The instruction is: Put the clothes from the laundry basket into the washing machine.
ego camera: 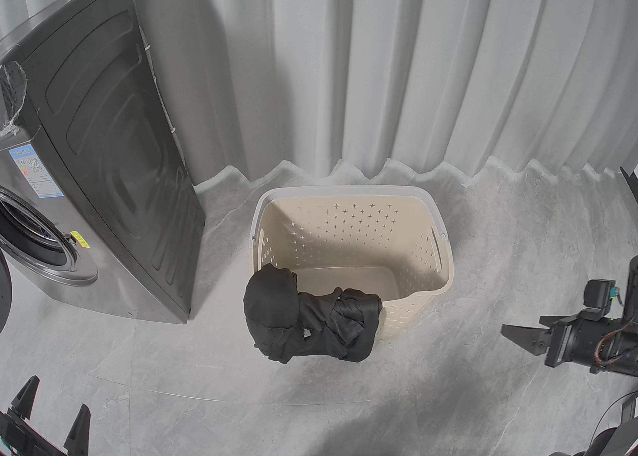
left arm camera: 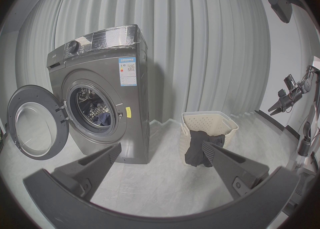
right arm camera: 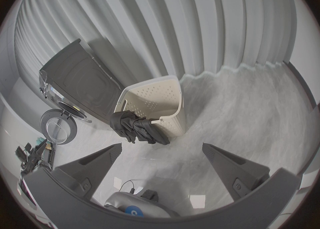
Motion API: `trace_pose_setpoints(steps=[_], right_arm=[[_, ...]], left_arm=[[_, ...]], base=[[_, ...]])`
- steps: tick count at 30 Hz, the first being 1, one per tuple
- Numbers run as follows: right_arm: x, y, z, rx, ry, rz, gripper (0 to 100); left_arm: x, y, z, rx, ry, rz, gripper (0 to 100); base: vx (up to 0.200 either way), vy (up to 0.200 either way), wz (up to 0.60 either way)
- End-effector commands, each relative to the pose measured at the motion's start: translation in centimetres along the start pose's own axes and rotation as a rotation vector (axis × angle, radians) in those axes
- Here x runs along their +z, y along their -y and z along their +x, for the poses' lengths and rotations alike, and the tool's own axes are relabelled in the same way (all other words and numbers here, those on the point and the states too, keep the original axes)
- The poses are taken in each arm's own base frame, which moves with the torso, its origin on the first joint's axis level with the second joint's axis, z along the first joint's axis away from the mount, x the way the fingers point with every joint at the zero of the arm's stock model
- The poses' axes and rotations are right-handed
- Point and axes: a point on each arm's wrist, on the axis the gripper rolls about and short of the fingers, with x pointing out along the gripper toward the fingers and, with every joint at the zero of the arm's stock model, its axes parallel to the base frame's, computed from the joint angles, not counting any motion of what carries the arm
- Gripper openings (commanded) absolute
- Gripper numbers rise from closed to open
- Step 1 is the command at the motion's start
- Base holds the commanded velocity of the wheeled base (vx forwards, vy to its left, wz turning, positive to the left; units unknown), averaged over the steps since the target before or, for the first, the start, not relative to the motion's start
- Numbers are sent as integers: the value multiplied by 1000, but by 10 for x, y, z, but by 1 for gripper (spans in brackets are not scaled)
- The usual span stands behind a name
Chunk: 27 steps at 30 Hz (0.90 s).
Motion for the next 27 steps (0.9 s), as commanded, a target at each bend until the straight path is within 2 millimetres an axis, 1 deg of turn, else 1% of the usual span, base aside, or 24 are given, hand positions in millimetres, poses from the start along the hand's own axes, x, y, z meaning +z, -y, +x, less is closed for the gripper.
trace_pose_setpoints(steps=[1,5,6,12,18,21,27], right_arm=[[-6,-18,36,-7,-101,0,100],[-9,-21,49,-8,-116,-8,100],[-9,-21,50,-8,-118,-8,100],[-14,-24,74,-7,-131,-12,100],[-20,-29,92,0,-134,-24,100],[-20,-35,98,7,-119,-29,100],[-29,-51,115,15,-130,-18,100]], left_arm=[[-4,0,0,0,-3,-2,100],[-4,0,0,0,-3,-2,100],[-4,0,0,0,-3,-2,100],[-4,0,0,0,-3,-5,100],[-4,0,0,0,-3,-5,100],[-4,0,0,0,-3,-2,100],[-4,0,0,0,-3,-4,100]], base=[[0,0,0],[0,0,0],[0,0,0],[0,0,0],[0,0,0],[0,0,0],[0,0,0]])
